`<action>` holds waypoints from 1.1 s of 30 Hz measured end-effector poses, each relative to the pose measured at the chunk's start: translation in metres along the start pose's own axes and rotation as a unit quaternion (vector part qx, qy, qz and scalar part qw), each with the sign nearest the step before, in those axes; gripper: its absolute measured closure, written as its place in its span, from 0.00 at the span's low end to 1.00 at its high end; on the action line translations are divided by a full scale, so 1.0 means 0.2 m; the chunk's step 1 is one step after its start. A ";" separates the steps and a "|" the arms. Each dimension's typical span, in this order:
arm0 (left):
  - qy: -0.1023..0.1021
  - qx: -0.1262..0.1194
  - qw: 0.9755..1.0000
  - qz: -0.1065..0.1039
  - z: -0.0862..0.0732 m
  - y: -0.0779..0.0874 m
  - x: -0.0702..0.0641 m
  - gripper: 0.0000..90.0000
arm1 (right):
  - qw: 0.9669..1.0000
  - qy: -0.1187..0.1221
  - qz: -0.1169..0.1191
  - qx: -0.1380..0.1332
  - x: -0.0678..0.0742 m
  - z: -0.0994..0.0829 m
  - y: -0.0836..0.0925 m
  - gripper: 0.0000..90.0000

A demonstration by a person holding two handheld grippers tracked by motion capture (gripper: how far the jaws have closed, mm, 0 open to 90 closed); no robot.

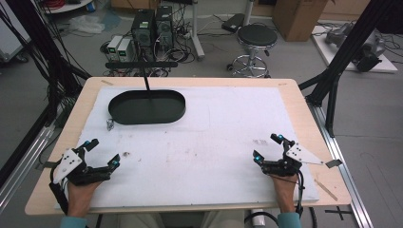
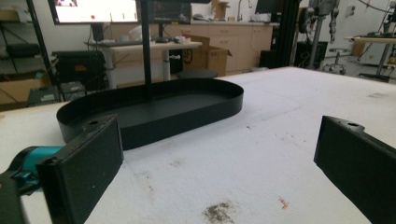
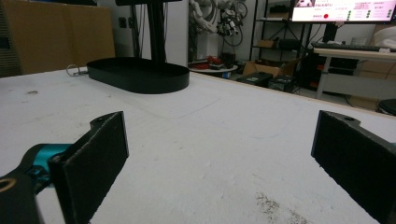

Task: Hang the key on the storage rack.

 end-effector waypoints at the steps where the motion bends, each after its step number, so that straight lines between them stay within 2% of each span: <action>1: 0.001 0.003 1.000 0.002 0.00 0.00 0.00 0.02 | 1.000 0.002 -0.001 -0.003 0.00 0.00 0.00 0.04; 3: -0.004 0.002 1.000 0.004 0.00 0.00 0.00 0.02 | 1.000 0.003 -0.002 -0.003 0.00 0.00 0.00 0.04; 10: 0.008 0.002 1.000 0.005 0.00 0.00 0.01 0.02 | 1.000 0.006 -0.003 -0.006 0.00 0.00 0.00 0.04; 21: 0.011 -0.001 1.000 0.006 0.00 0.00 0.01 0.02 | 1.000 0.009 -0.006 -0.005 0.00 0.00 0.00 0.04; 25: 0.016 0.000 1.000 0.009 0.00 0.00 0.01 0.02 | 1.000 0.009 -0.006 -0.006 0.00 0.00 0.00 0.04; 28: 0.019 0.012 1.000 0.012 0.01 0.00 0.02 0.02 | 1.000 0.009 -0.006 -0.006 0.00 0.00 0.00 0.04; 32: 0.022 0.014 1.000 0.015 0.04 0.00 0.04 0.02 | 1.000 0.010 -0.006 -0.005 0.00 0.00 0.00 0.04; 33: 0.019 0.018 0.999 0.021 0.07 0.01 0.05 0.02 | 1.000 0.009 -0.006 -0.005 0.00 0.00 0.00 0.04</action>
Point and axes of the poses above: each handheld gripper's, and its own axes: y roughly backward along the jaws, z roughly out of its top, x roughly to its left, the point moved 2 cm from there along -y, roughly forward along the jaws, and after that the axes turned 12 degrees about -z, right-handed, at the moved point
